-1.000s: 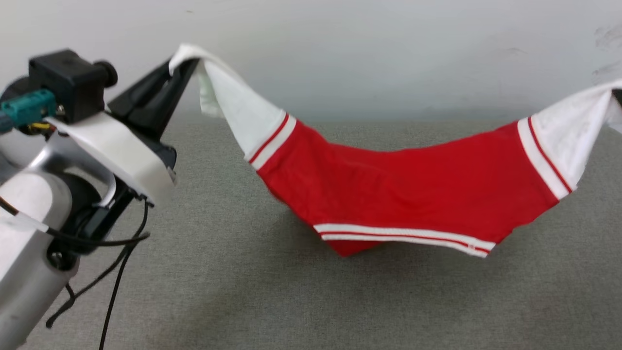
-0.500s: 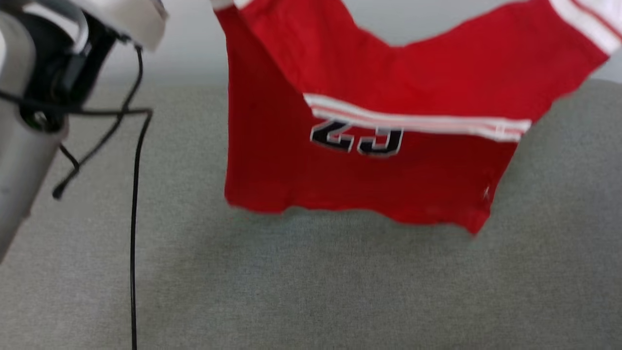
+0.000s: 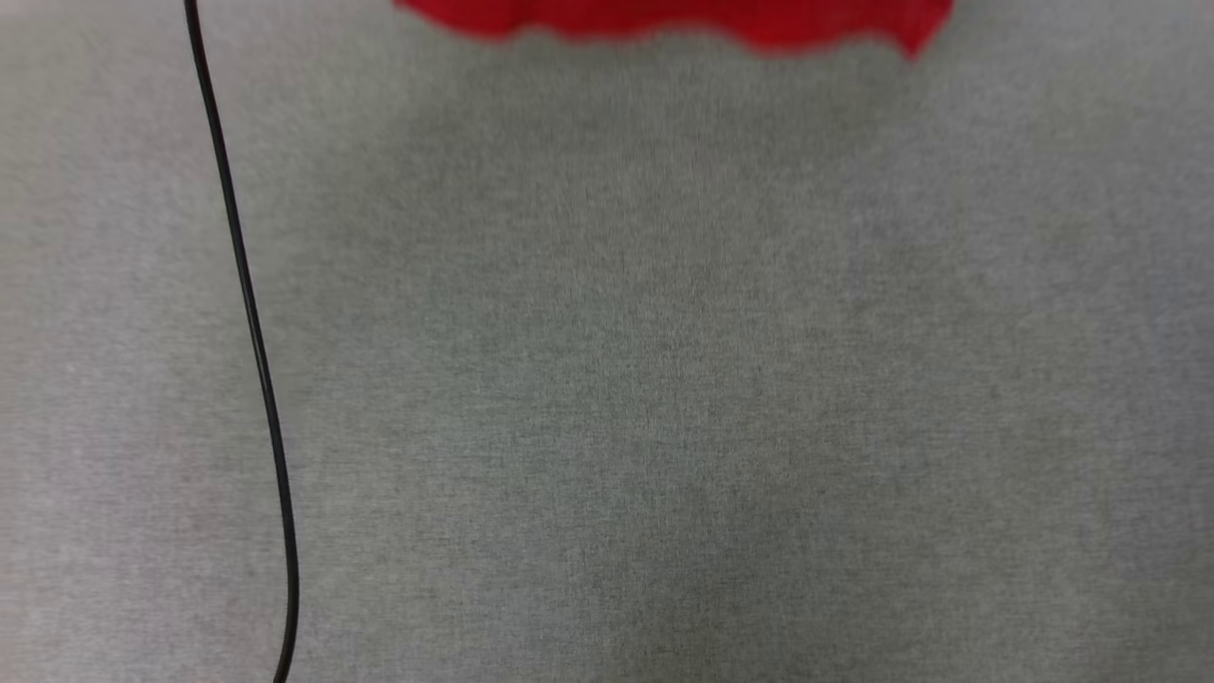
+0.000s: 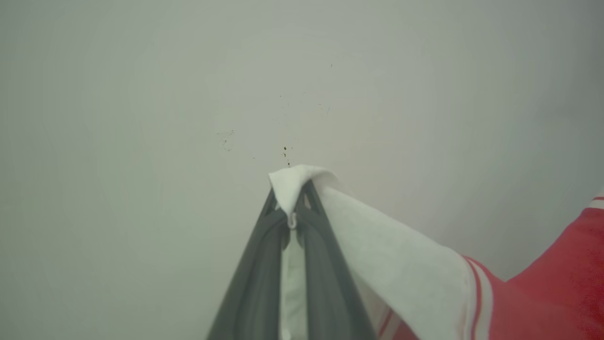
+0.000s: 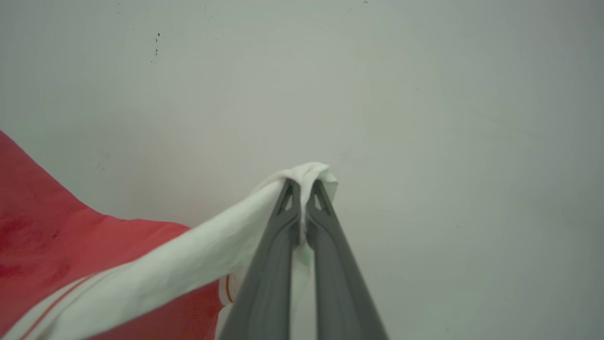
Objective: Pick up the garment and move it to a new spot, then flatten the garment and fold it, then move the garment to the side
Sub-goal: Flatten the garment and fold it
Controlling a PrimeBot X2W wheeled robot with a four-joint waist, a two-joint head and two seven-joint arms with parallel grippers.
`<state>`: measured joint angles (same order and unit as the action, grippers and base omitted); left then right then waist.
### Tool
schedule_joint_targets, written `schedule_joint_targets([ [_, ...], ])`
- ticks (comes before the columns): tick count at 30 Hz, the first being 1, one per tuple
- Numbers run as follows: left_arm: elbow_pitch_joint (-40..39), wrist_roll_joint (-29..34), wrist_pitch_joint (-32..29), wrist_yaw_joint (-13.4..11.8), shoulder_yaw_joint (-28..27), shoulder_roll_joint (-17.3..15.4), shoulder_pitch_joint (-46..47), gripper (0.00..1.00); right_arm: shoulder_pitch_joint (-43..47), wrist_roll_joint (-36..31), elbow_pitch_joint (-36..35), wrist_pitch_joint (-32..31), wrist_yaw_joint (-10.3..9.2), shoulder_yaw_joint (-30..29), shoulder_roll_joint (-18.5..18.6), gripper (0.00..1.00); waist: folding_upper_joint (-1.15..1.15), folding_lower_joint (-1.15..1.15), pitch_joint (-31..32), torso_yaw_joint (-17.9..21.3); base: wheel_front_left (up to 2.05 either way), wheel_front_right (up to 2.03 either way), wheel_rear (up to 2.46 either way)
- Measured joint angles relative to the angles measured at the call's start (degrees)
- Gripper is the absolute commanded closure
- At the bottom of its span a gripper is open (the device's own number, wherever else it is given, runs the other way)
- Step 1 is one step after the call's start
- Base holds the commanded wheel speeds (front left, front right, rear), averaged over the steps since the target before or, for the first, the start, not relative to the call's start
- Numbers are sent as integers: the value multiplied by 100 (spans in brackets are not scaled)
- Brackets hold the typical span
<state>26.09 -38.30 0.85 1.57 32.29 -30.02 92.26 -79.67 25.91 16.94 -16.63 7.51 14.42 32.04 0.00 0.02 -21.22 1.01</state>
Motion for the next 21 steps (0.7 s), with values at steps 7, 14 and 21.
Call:
schedule_joint_targets([
  [7, 833, 75, 450, 156, -88, 105, 551, 100, -982, -203, 1027, 525, 0, 341, -221, 100, 0, 0, -571, 48, 0, 0, 0],
  [14, 1322, 107, 916, 285, -8, 130, 381, 100, -1023, -112, 1742, 1070, 1, 634, -439, 100, 0, 0, -812, 99, 0, 0, 0],
  [21, 1192, 44, 1268, 292, 15, -66, -769, 100, -115, 255, 2073, 1789, 0, 901, -616, 100, 0, -1, -520, 135, 0, 0, 0],
])
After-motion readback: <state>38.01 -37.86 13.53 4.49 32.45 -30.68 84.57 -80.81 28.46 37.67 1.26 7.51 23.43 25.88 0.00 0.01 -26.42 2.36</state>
